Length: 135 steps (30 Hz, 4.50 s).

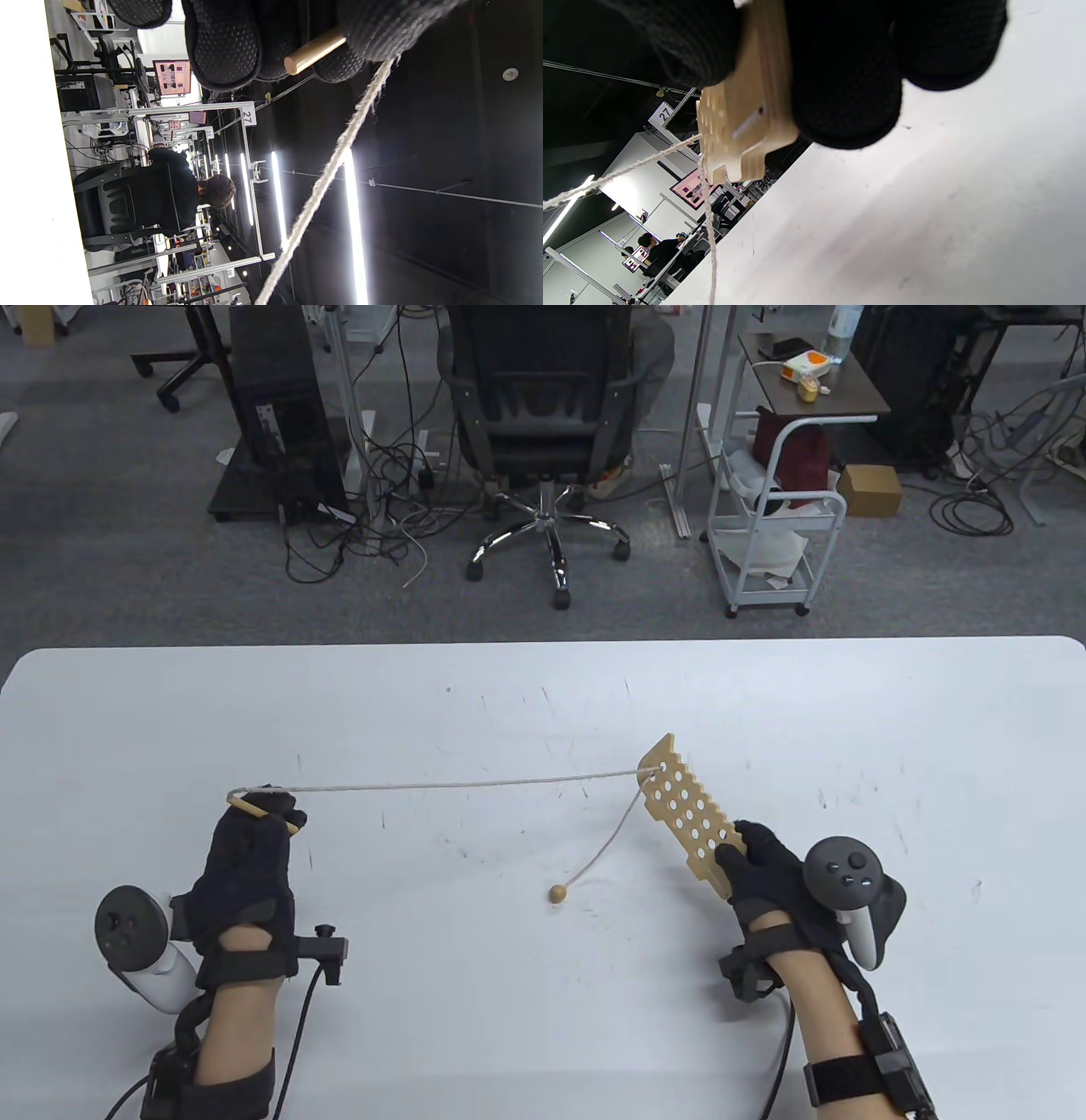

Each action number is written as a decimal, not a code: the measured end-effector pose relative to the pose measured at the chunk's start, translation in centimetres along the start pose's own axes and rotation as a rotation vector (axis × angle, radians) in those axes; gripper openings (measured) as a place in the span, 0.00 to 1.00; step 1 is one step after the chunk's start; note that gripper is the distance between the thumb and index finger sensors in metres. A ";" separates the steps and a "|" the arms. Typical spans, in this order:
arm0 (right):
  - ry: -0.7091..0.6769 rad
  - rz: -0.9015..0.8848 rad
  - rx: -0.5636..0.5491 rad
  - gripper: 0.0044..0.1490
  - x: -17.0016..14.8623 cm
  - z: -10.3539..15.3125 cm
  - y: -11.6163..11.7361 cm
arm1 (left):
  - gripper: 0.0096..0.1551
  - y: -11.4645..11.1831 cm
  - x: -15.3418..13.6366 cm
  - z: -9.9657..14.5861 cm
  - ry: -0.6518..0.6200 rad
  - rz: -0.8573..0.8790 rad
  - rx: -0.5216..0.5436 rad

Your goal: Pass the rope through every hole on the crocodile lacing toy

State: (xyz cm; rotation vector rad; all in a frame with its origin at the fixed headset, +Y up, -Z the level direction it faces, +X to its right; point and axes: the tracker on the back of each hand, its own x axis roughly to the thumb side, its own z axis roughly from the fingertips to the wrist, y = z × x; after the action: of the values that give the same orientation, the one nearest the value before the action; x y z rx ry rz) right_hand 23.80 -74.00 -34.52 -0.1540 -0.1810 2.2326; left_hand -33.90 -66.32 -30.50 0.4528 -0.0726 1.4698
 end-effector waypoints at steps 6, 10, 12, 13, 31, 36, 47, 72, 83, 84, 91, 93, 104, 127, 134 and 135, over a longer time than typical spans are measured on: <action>-0.024 0.010 0.010 0.31 0.4 0.1 0.3 | 0.26 -0.5 0.2 -0.2 -0.065 -0.045 -0.026; -0.072 0.038 0.023 0.31 1.3 0.5 0.7 | 0.32 -1.5 0.2 0.0 -0.059 -0.050 -0.063; -0.095 0.056 0.028 0.31 1.8 0.8 0.8 | 0.37 -2.0 0.0 0.0 -0.054 -0.044 -0.090; -0.104 0.061 0.031 0.31 2.0 0.8 0.9 | 0.40 -2.1 0.0 0.0 -0.050 -0.047 -0.095; -0.286 0.090 0.121 0.31 5.8 3.4 3.0 | 0.27 -4.9 -1.2 0.3 0.007 -0.113 -0.216; -0.325 0.091 0.142 0.31 6.7 4.2 3.5 | 0.26 -5.6 -1.2 0.5 -0.016 -0.159 -0.242; -0.393 0.100 0.189 0.31 8.1 5.5 4.6 | 0.36 -7.0 -1.4 0.9 -0.030 -0.197 -0.302; -0.450 0.035 0.301 0.31 9.6 7.3 6.6 | 0.25 -9.3 -0.9 2.1 -0.182 -0.342 -0.364; -0.467 0.012 0.320 0.31 9.8 7.6 6.9 | 0.25 -10.0 -0.6 2.6 -0.234 -0.405 -0.364; -0.467 0.013 0.318 0.31 9.8 7.6 6.9 | 0.24 -10.0 -0.5 2.7 -0.246 -0.418 -0.363; -0.465 0.012 0.312 0.31 9.7 7.6 6.9 | 0.23 -10.1 -0.2 2.9 -0.282 -0.437 -0.342; -0.467 0.010 0.309 0.32 9.8 7.6 7.0 | 0.23 -10.1 -0.2 3.0 -0.282 -0.435 -0.339; -0.488 0.008 0.305 0.32 9.9 7.8 7.2 | 0.24 -11.0 -0.7 3.3 -0.253 -0.443 -0.422; -0.564 -0.035 0.370 0.32 10.7 8.8 8.2 | 0.37 -12.4 -1.0 4.0 -0.282 -0.588 -0.481; -0.546 -0.038 0.364 0.32 10.5 8.6 8.1 | 0.38 -12.3 -0.9 4.0 -0.295 -0.585 -0.474; -0.543 -0.037 0.362 0.31 10.4 8.5 8.1 | 0.38 -12.2 -0.8 4.0 -0.298 -0.583 -0.467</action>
State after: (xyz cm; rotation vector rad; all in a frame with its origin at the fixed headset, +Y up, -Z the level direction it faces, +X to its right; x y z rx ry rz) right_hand 9.67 -71.43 -28.12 0.6494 -0.0658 2.1827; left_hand -21.29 -68.83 -30.15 0.2719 -0.4722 0.7695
